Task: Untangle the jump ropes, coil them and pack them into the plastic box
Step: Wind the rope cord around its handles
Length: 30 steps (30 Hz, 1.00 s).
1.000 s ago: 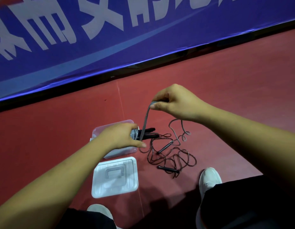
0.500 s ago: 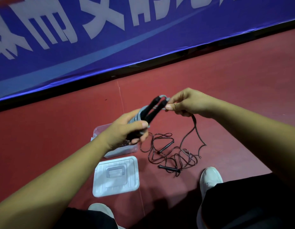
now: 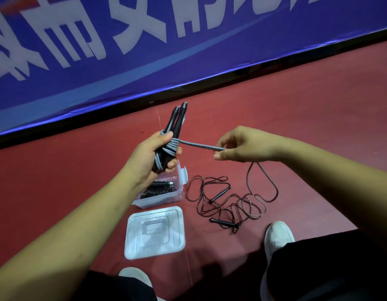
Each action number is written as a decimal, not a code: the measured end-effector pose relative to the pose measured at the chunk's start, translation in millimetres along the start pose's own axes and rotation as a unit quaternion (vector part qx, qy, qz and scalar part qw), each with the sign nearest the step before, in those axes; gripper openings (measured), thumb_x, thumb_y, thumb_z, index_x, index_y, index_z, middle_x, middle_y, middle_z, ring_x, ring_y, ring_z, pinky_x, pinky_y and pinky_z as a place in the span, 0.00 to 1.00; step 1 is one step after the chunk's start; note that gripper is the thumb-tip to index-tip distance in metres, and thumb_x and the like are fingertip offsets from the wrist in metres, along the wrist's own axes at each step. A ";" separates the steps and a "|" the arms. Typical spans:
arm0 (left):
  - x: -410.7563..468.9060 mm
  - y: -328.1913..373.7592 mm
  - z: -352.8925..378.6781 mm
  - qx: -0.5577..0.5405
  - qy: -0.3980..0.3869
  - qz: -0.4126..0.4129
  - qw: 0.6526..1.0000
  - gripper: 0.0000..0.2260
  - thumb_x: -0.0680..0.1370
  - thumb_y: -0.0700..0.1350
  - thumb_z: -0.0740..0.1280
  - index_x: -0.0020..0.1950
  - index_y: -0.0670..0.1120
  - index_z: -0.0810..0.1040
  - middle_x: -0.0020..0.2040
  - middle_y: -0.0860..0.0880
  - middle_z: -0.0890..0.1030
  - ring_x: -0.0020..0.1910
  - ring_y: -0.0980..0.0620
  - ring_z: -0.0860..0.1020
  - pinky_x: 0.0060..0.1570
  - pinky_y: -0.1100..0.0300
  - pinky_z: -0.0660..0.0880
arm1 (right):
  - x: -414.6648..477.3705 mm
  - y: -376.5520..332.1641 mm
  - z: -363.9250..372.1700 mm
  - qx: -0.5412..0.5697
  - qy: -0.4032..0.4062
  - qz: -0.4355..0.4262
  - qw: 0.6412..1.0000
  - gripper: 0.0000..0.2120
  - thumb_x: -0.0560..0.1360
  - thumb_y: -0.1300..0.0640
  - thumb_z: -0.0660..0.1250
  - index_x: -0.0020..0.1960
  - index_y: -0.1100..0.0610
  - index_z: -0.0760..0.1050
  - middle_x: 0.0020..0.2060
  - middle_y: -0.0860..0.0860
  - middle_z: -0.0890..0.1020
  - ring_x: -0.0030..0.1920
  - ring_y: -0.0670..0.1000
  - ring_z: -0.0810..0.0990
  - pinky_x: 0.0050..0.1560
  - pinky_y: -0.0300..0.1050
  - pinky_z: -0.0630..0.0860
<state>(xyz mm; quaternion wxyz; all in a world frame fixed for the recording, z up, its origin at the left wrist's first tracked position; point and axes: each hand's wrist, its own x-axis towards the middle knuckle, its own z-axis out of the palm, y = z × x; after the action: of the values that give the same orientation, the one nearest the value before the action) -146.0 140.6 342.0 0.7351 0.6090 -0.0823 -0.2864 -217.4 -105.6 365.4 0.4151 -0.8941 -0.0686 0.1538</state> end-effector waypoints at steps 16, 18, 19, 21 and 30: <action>-6.1 -4.2 14.9 0.736 -0.004 0.062 0.674 0.10 0.71 0.54 0.70 0.49 0.54 0.73 0.42 0.47 0.81 0.38 0.45 0.78 0.37 0.53 0.77 | 0.6 -32.3 13.9 -0.096 0.089 -0.145 0.981 0.06 0.74 0.63 0.68 0.44 0.59 0.84 0.29 0.48 0.78 0.28 0.44 0.72 0.29 0.34 0.65; -9.2 -6.4 20.9 0.750 -0.035 0.054 0.658 0.14 0.71 0.61 0.70 0.48 0.53 0.76 0.40 0.50 0.80 0.37 0.48 0.78 0.35 0.56 0.76 | 2.1 -31.2 11.2 -0.077 0.095 -0.146 0.982 0.07 0.74 0.64 0.68 0.46 0.58 0.84 0.34 0.48 0.83 0.33 0.45 0.79 0.34 0.36 0.72; -10.9 -7.5 23.4 0.742 -0.048 0.054 0.667 0.16 0.71 0.64 0.69 0.47 0.53 0.77 0.38 0.51 0.80 0.36 0.50 0.78 0.34 0.57 0.75 | 3.4 -30.3 9.5 -0.061 0.096 -0.140 0.984 0.06 0.74 0.64 0.69 0.46 0.58 0.84 0.36 0.49 0.84 0.35 0.45 0.80 0.37 0.37 0.74; -12.8 -10.0 23.7 0.728 -0.081 0.058 0.678 0.16 0.71 0.65 0.67 0.44 0.52 0.77 0.38 0.50 0.80 0.36 0.51 0.78 0.33 0.57 0.72 | 7.7 -26.3 6.4 -0.011 0.088 -0.119 0.989 0.04 0.73 0.65 0.71 0.46 0.58 0.83 0.34 0.47 0.83 0.32 0.44 0.78 0.35 0.36 0.73; -22.6 -0.4 16.3 0.568 -0.219 0.102 0.787 0.08 0.72 0.53 0.71 0.44 0.54 0.73 0.37 0.49 0.78 0.31 0.54 0.75 0.34 0.57 0.72 | 16.4 -4.9 0.3 0.083 0.037 -0.091 0.992 0.04 0.72 0.60 0.75 0.43 0.59 0.80 0.28 0.53 0.78 0.29 0.50 0.73 0.31 0.41 0.71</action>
<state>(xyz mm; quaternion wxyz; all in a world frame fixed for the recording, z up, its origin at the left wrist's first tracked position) -172.4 138.4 350.7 0.2439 0.8255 -0.4503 -0.2372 -202.0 -98.1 365.3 0.5024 -0.8516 -0.1210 0.0878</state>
